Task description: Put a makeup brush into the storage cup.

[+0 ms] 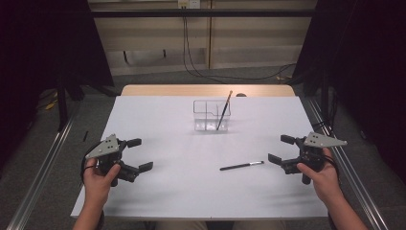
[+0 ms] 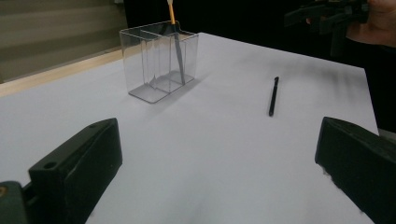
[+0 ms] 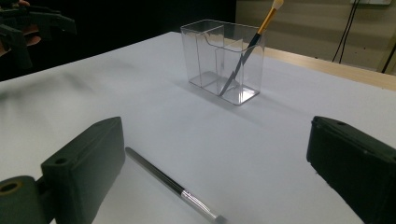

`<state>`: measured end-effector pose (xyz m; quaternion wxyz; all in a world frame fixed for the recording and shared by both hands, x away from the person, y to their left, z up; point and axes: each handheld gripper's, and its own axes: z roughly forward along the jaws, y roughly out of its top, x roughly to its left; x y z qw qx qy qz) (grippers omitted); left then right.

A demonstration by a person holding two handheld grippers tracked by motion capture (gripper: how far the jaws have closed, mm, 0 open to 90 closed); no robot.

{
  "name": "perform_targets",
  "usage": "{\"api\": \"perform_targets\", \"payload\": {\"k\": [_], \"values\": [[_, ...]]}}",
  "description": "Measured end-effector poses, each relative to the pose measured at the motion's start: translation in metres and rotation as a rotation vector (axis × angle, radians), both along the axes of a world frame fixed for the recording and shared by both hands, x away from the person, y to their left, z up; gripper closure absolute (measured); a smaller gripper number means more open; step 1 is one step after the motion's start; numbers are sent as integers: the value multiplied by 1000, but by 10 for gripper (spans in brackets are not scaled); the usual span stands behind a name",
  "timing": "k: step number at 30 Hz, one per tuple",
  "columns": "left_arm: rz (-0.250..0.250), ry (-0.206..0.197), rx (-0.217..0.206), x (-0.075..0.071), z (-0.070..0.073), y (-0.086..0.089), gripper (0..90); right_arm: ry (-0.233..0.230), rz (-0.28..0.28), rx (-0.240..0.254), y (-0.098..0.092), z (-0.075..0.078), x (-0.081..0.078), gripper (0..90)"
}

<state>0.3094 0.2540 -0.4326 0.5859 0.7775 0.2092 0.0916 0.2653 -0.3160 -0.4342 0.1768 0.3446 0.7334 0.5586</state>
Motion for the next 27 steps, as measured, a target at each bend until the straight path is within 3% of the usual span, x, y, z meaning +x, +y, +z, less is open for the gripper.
{"api": "perform_targets", "payload": {"k": [27], "values": [[12, -11, 5, -4, 3, 4, 7, -17, 1, -11, -1, 3, -6, 37]]}}
